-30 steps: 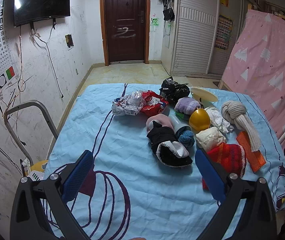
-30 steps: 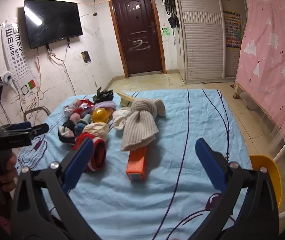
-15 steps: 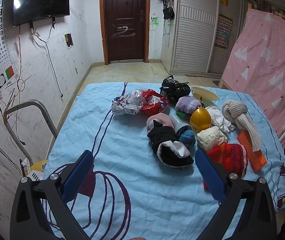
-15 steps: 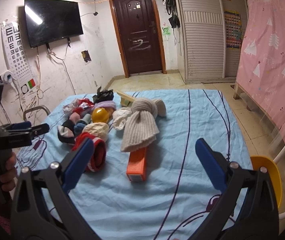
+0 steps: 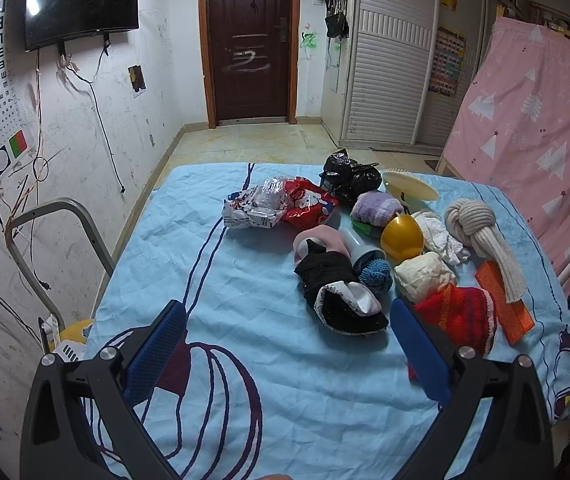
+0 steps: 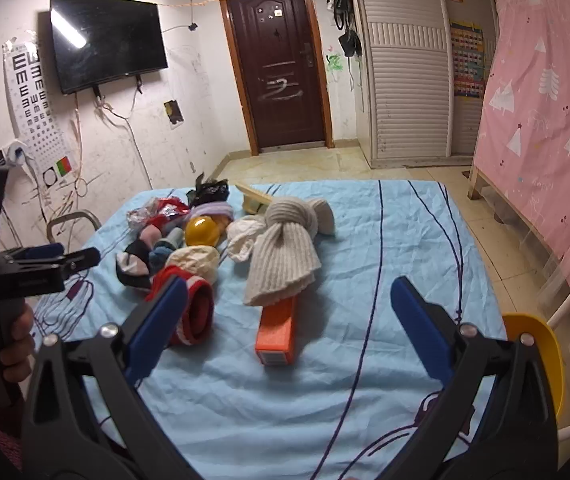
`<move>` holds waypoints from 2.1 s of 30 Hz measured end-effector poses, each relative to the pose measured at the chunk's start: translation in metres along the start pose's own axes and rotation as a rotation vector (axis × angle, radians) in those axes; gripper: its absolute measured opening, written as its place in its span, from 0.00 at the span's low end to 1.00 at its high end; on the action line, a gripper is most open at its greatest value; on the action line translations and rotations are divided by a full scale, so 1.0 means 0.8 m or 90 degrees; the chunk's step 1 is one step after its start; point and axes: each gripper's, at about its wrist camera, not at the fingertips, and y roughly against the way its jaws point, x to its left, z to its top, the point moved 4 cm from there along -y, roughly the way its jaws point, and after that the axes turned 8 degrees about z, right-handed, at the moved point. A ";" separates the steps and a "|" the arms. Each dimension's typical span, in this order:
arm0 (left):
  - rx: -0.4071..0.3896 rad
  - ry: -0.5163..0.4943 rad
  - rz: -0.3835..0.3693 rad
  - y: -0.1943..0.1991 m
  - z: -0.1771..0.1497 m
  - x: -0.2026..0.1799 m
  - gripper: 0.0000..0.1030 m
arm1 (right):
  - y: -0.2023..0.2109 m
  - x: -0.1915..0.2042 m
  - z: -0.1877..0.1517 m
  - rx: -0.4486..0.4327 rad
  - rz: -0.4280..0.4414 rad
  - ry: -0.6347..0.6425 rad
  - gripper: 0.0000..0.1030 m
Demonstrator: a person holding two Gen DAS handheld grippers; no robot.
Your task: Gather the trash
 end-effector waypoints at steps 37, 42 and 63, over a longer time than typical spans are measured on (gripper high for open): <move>0.030 -0.013 0.000 -0.032 0.014 -0.009 0.91 | -0.036 -0.010 0.012 0.025 0.004 -0.006 0.94; 0.047 -0.021 -0.010 -0.050 0.020 -0.020 0.91 | -0.052 -0.016 0.021 0.037 0.006 -0.009 0.94; 0.140 -0.043 -0.122 -0.106 0.013 -0.054 0.52 | -0.148 -0.029 0.057 0.134 0.022 -0.039 0.94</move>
